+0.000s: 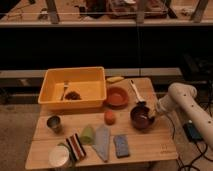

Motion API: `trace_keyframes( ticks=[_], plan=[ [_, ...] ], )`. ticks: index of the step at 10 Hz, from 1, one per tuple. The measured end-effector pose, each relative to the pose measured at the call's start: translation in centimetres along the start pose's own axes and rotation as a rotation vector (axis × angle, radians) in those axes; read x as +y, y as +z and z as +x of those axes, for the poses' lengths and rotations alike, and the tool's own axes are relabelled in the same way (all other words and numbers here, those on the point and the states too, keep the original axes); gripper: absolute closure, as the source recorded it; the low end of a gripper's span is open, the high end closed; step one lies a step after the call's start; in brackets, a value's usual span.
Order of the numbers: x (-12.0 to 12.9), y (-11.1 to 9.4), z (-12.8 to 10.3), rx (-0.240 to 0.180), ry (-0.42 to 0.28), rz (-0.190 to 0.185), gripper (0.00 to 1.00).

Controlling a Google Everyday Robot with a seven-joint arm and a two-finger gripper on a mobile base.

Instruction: Stack bowls on top of each other

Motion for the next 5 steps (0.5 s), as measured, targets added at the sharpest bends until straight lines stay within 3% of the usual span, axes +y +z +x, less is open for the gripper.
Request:
trace_keyframes(
  ticks=[5],
  plan=[
    [-0.48,-0.52,-0.14,-0.010,0.002,0.031,0.91]
  ],
)
